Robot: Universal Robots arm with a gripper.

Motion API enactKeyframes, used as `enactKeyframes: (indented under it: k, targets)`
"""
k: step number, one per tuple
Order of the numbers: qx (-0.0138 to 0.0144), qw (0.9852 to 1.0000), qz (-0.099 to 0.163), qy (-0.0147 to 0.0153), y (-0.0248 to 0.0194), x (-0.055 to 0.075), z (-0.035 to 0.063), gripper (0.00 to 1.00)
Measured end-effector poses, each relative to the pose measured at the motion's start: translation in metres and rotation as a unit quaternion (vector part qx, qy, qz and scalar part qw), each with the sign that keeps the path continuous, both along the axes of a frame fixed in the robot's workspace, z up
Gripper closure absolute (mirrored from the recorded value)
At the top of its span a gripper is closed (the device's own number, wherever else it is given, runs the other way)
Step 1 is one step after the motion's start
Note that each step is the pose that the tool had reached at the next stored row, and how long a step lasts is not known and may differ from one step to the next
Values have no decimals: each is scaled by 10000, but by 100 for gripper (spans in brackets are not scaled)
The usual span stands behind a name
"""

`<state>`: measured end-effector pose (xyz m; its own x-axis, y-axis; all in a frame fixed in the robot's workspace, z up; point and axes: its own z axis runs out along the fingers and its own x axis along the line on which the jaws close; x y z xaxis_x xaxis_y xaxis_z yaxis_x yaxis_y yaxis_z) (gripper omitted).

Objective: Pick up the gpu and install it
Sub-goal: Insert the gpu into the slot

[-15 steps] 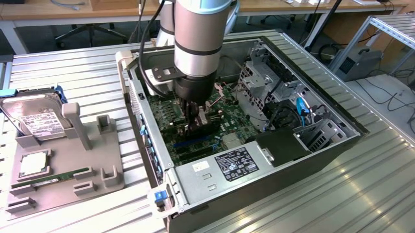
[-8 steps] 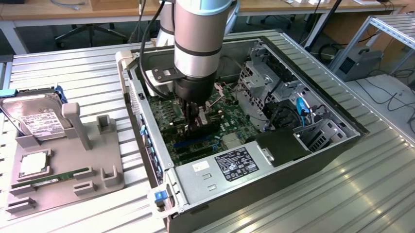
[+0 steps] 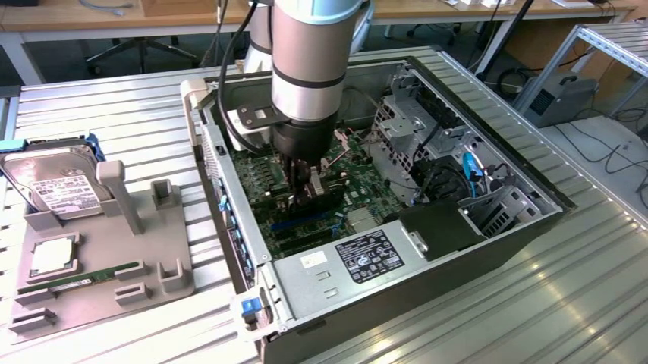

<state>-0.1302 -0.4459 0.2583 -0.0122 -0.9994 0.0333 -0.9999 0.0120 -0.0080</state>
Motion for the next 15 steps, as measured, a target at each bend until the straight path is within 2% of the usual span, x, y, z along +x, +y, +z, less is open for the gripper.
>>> enactKeyframes:
  k: [10, 15]
  targets:
    - [4, 10000, 0, 0, 0, 0, -12, 73]
    - [-20, 10000, 0, -2, 20, 1, -3, 73]
